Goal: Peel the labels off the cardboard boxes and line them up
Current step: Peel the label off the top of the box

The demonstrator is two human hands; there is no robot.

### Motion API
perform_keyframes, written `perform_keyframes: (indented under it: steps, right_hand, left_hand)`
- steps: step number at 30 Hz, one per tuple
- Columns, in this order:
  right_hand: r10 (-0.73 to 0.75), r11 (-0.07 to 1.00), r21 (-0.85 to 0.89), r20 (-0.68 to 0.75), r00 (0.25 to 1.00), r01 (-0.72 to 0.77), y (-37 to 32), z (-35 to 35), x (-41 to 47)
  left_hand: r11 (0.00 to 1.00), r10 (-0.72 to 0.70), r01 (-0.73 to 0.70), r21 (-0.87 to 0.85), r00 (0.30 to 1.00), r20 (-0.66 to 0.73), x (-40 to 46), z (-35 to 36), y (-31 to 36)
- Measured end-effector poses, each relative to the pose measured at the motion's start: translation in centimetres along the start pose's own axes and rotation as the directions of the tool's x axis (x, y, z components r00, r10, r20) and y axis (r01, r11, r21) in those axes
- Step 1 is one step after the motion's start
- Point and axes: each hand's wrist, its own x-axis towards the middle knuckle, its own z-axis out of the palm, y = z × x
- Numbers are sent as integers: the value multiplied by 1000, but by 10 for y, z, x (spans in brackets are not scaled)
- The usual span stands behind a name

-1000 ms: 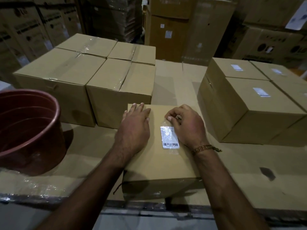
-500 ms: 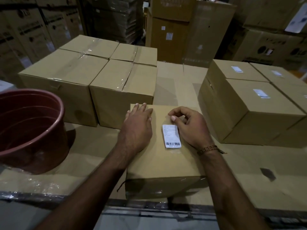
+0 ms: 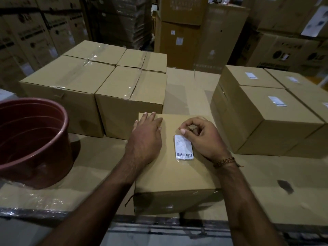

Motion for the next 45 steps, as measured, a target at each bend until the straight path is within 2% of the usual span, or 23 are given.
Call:
perform_keyframes:
  steps: [4,8,10,16,20,22,31,37,45]
  right_hand:
    - [30,984,170,79,996,-43,-5,-4,-8]
    - [64,974,207,163,985,-97,-14,-12,-19]
    - [89,982,152,159,983,-113,-16,-13,-23]
    - [122,990,73,12,992,-123,-12,1,-25]
    - [167,941,-286,-64,984,-178,-23,3,-23]
    - [180,900,-394,-58,982,-188,-28,4,-22]
    - [155,902,-402,-42,987,-159,-34,7,-28]
    - [155,839,-534,54,986,-103,-38,7,-18]
    - [125,909,-406,50,991,-94,-39,10,-17]
  left_hand:
    - [1000,1,-1,-6,1000,2,1,1,-1]
    - [1000,2,-2,-3,1000,8,2,0,-3]
    - [1000,5,-5,-5,1000,7,2,0,-5]
    - [1000,2,-2,-12,1000,8,3,0,-6]
    - [1000,3,-3,-12,1000,11,3,-1,-5]
    - [1000,1,0,-11,1000,14,3,-1,-5]
    - [1000,2,-1,-9,1000,23,3,-3,-5]
    - [1000,-1,2,-1,1000,30,3,-5,-4]
    - [1000,-2,2,2,999,33,2,-4,-3]
